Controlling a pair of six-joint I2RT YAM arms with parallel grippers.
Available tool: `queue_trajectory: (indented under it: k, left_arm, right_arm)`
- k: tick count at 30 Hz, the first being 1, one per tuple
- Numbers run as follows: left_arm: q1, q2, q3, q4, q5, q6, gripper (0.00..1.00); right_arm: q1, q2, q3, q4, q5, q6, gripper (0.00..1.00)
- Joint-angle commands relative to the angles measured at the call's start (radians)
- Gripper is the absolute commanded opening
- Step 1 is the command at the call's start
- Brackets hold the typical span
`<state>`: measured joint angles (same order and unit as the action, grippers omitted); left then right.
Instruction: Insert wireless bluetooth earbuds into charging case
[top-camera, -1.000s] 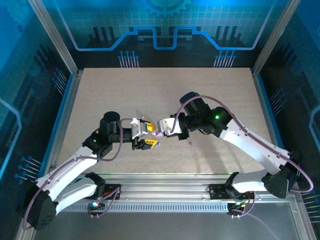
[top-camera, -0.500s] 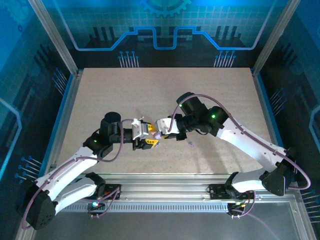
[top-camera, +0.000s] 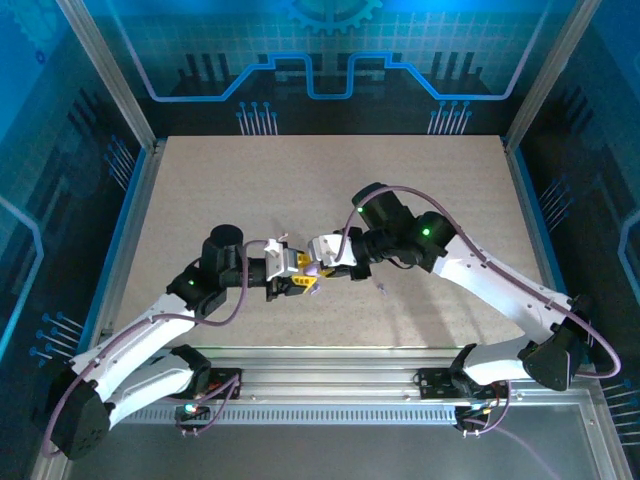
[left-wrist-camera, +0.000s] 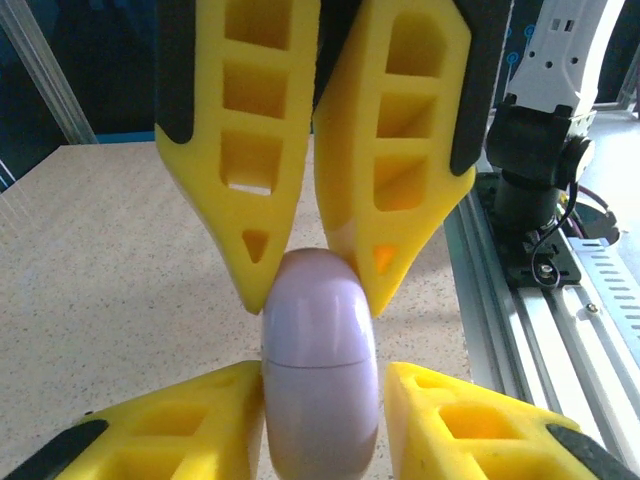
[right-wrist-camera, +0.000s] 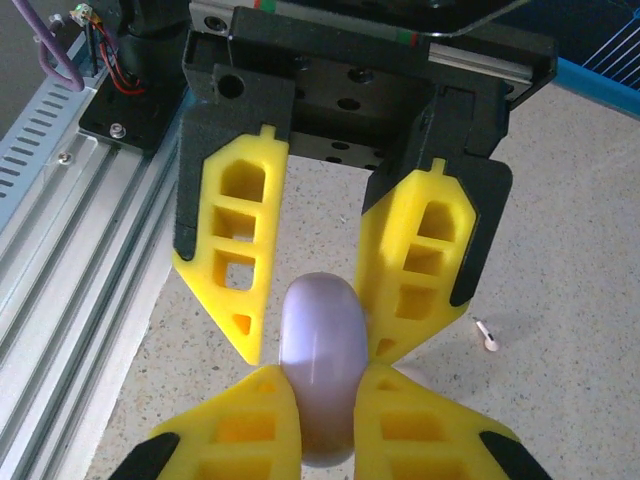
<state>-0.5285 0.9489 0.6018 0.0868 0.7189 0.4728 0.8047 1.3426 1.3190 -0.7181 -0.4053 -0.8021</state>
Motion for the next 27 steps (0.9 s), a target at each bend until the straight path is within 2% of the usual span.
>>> queue_trajectory:
  k: [1,6,7,9,10,12,21,27]
  left_arm:
    - [-0.014,-0.006,0.023,-0.004,0.013,0.023,0.29]
    - [-0.017,-0.010,0.025,-0.013,0.014,0.029,0.16]
    - [-0.019,-0.011,0.026,-0.014,0.014,0.030,0.14]
    - [-0.018,-0.013,0.027,-0.019,0.013,0.030,0.13]
    - [-0.020,-0.013,0.026,-0.019,0.012,0.031,0.13]
    - [-0.021,-0.015,0.026,-0.021,0.011,0.033,0.13]
    - [-0.020,-0.018,0.019,-0.002,0.015,0.021,0.12]
    - [-0.021,-0.027,0.017,-0.022,0.012,0.035,0.12]
  right_arm:
    - [0.012,0.013,0.034,0.011,-0.021,0.018,0.12]
    - [0.014,0.012,0.029,0.015,-0.016,0.021,0.12]
    - [0.014,0.011,0.025,0.019,-0.012,0.024,0.16]
    - [0.011,0.006,0.013,0.031,-0.010,0.035,0.35]
    - [0.012,0.003,0.005,0.037,-0.013,0.038,0.41]
    - [0.009,-0.005,-0.010,0.054,-0.013,0.045,0.46]
    - [-0.011,-0.005,-0.023,0.082,-0.015,0.073,0.47]
    - [-0.083,-0.027,-0.032,0.127,-0.043,0.135,0.46]
